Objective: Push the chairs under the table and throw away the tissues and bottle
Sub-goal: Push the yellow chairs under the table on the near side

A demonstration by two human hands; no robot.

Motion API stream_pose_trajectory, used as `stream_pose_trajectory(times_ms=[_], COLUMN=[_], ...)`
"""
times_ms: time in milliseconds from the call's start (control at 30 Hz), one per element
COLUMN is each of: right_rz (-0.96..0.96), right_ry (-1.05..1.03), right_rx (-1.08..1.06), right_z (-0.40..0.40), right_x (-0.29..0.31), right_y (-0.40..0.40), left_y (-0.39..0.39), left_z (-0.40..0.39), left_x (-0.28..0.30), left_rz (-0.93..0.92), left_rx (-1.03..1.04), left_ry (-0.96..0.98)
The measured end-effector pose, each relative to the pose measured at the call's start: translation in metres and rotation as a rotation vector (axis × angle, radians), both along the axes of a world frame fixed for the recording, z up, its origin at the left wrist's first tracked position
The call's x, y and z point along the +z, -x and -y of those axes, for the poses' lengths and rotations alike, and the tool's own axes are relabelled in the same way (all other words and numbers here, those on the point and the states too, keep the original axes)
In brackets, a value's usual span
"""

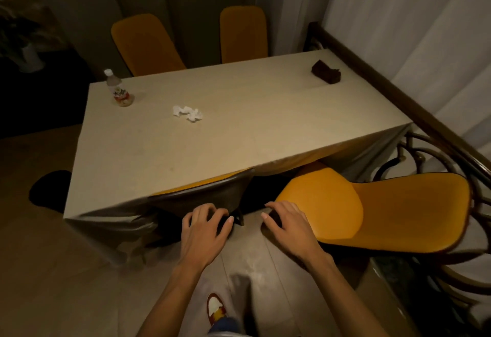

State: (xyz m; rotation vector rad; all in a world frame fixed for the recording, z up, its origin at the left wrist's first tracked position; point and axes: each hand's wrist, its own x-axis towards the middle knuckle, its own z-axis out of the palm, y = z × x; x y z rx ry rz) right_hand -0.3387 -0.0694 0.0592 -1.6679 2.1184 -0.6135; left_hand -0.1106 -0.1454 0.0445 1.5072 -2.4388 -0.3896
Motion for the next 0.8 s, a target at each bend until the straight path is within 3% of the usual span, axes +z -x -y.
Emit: stream_pose_trajectory(times_ms=[533,800], right_rz=[0.039,0.095], right_ry=[0.050,0.110], right_rx=[-0.090,-0.249], right_z=[-0.203,-0.262], right_x=[0.004,0.013], right_y=[0.182,0.253], left_y=[0.189,0.269], left_z=[-0.171,-0.204], left_x=[0.008,0.016], left_rz=[-0.080,-0.055], left_rx=[-0.117,-0.234], left_ry=[-0.035,0.035])
